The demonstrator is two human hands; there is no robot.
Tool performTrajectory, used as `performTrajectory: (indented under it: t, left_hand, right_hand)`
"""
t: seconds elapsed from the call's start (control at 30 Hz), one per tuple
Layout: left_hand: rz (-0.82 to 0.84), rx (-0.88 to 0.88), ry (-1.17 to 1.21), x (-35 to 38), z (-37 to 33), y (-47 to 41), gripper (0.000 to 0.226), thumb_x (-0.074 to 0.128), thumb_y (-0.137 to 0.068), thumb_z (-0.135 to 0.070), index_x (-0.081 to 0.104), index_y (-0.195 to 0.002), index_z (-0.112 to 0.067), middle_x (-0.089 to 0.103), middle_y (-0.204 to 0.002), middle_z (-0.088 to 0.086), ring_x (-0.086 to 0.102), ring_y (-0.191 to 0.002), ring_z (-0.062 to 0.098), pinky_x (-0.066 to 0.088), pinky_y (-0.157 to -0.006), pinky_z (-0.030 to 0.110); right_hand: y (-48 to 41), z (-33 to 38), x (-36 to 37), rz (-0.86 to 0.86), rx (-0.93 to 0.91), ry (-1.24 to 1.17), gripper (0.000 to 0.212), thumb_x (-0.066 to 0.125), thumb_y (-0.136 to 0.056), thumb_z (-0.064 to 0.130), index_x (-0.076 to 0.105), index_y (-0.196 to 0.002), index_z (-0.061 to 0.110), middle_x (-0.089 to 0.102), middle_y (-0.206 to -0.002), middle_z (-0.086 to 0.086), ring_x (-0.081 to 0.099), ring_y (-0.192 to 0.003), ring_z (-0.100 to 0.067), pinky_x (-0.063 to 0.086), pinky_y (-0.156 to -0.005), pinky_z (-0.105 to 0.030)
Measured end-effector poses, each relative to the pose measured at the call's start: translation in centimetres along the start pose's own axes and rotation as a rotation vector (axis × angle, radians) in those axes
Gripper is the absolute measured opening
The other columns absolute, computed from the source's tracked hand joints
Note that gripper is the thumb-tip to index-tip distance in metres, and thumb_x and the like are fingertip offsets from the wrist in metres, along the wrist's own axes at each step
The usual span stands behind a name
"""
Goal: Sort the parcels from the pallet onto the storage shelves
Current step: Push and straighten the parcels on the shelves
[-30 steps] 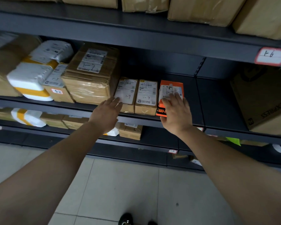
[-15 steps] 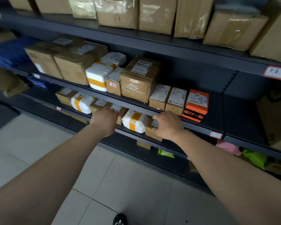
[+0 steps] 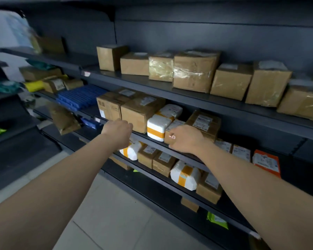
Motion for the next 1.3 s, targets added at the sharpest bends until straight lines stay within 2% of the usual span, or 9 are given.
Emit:
performTrajectory:
  t: [0.2,0.33,0.5,0.63,0.73,0.87,1.0,1.13,1.3]
  left_hand:
    - [-0.079,-0.049,0.026,-1.8,8.2,-3.5,0.03,0.057,-0.087,-0.021,0.054,-0.116,-0.017,0.057,-0.116,0.003,0.052,-0.108,0.022,0.048,-0.079,0.035]
    - [-0.17,-0.057,0.033,-3.7,12.5,-6.0,0.028,0.057,-0.088,-0.022,0.053,-0.115,-0.017,0.057,-0.115,0.003,0.051,-0.107,0.022,0.039,-0.073,0.033]
    - [-0.231,-0.072,0.05,-4.4,17.4,-11.1,0.03,0.057,-0.086,-0.022,0.054,-0.116,-0.018,0.058,-0.11,0.003,0.052,-0.103,0.022,0.041,-0.069,0.032]
    - [-0.271,-0.052,0.047,-4.6,20.3,-15.7,0.03,0.059,-0.087,-0.024,0.053,-0.115,-0.018,0.058,-0.111,0.003,0.052,-0.104,0.022,0.04,-0.07,0.033]
    - [-0.294,-0.046,0.03,-4.9,22.5,-19.7,0.031,0.055,-0.088,-0.021,0.052,-0.118,-0.015,0.057,-0.112,0.004,0.051,-0.106,0.024,0.037,-0.07,0.033]
    - [-0.311,-0.063,-0.025,-5.4,25.4,-24.7,0.026,0.056,-0.087,-0.021,0.051,-0.111,-0.015,0.056,-0.111,0.004,0.05,-0.107,0.025,0.037,-0.075,0.033]
    - [-0.329,-0.089,-0.024,-5.5,28.3,-29.6,0.039,0.059,-0.089,-0.029,0.048,-0.125,-0.017,0.051,-0.13,0.005,0.045,-0.123,0.025,0.04,-0.091,0.035]
    - [-0.345,-0.067,-0.002,-4.9,30.2,-33.7,0.067,0.059,-0.09,-0.04,0.031,-0.147,-0.02,0.03,-0.153,0.008,0.031,-0.139,0.027,0.034,-0.108,0.041]
    - [-0.359,0.018,0.044,-3.6,32.2,-38.3,0.08,0.061,-0.084,-0.054,0.025,-0.15,-0.027,0.025,-0.157,0.008,0.024,-0.143,0.028,0.024,-0.114,0.049]
  right_hand:
    - [-6.6,4.4,-4.6,-0.078,0.009,-0.002,0.038,0.064,-0.084,0.035,0.062,-0.121,0.026,0.063,-0.117,0.002,0.057,-0.111,-0.023,0.052,-0.083,-0.035]
    - [-10.7,6.2,-7.5,-0.145,0.007,0.002,0.042,0.065,-0.085,0.04,0.061,-0.124,0.026,0.062,-0.118,0.001,0.057,-0.11,-0.023,0.054,-0.083,-0.037]
    - [-16.6,7.3,-10.3,-0.216,-0.001,0.025,0.036,0.064,-0.088,0.037,0.063,-0.12,0.021,0.063,-0.115,-0.004,0.058,-0.104,-0.024,0.054,-0.077,-0.037]
    - [-22.3,7.3,-11.7,-0.248,0.019,0.004,0.045,0.067,-0.087,0.036,0.059,-0.129,0.022,0.06,-0.125,-0.006,0.057,-0.109,-0.026,0.054,-0.083,-0.038]
    - [-26.9,6.9,-12.9,-0.291,0.043,0.043,0.041,0.066,-0.087,0.038,0.061,-0.124,0.021,0.059,-0.124,-0.005,0.057,-0.109,-0.026,0.052,-0.08,-0.034]
    - [-32.6,6.8,-14.9,-0.368,0.021,0.075,0.043,0.069,-0.086,0.031,0.061,-0.126,0.018,0.06,-0.125,-0.006,0.056,-0.112,-0.026,0.051,-0.088,-0.038]
    - [-38.0,6.3,-15.0,-0.33,0.055,0.113,0.039,0.065,-0.087,0.025,0.06,-0.125,0.019,0.057,-0.123,-0.006,0.053,-0.113,-0.026,0.052,-0.088,-0.041]
    - [-42.2,5.2,-13.9,-0.221,0.118,0.106,0.05,0.065,-0.086,0.028,0.052,-0.134,0.019,0.051,-0.131,-0.007,0.048,-0.121,-0.027,0.049,-0.095,-0.042]
    - [-44.9,4.2,-12.6,-0.104,0.22,0.146,0.071,0.066,-0.085,0.036,0.034,-0.148,0.025,0.045,-0.141,-0.006,0.043,-0.129,-0.027,0.039,-0.103,-0.043]
Point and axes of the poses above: each hand's wrist, its own y-axis away from the middle knuckle, its own x-axis out of the palm, z = x × y, the point moved 6 cm from there along -y, towards the middle knuckle
